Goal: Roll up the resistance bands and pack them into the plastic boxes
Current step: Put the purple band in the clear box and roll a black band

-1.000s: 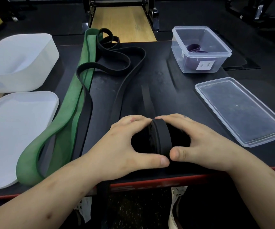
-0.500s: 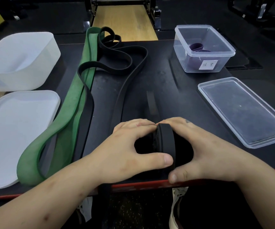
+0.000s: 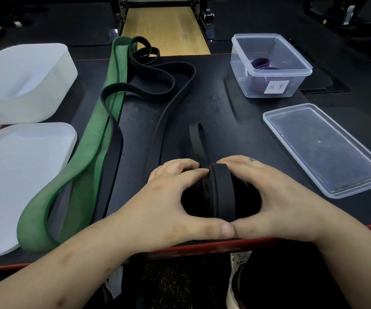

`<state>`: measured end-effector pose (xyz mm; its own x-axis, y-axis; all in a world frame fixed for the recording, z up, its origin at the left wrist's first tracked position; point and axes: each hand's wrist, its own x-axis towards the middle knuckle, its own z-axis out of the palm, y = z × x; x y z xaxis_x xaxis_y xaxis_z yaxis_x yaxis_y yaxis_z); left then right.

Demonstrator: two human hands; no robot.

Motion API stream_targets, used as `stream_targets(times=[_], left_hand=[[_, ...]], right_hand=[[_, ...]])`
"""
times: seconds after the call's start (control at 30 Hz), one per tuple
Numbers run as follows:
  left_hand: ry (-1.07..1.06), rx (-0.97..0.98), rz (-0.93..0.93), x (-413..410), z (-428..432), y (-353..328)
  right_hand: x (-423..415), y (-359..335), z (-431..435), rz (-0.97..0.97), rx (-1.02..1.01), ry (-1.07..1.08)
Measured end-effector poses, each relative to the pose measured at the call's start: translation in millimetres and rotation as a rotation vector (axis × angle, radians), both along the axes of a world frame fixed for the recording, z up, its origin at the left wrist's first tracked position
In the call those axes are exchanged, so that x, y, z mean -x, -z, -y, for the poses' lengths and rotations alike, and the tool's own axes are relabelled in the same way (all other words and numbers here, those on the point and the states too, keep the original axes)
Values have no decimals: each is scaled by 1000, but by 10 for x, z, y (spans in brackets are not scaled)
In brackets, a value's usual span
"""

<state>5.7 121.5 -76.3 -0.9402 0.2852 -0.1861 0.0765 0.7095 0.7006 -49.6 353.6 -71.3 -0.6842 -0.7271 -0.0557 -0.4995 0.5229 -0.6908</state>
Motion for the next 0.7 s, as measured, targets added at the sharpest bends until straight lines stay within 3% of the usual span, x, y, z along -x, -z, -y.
stream_targets(times=[0.27, 0.7], left_hand=[[54, -14, -74, 8, -30, -3], [15, -32, -41, -29, -22, -46]], right_hand=[[13, 39, -16, 36, 4, -2], [29, 70, 15, 133, 65, 41]])
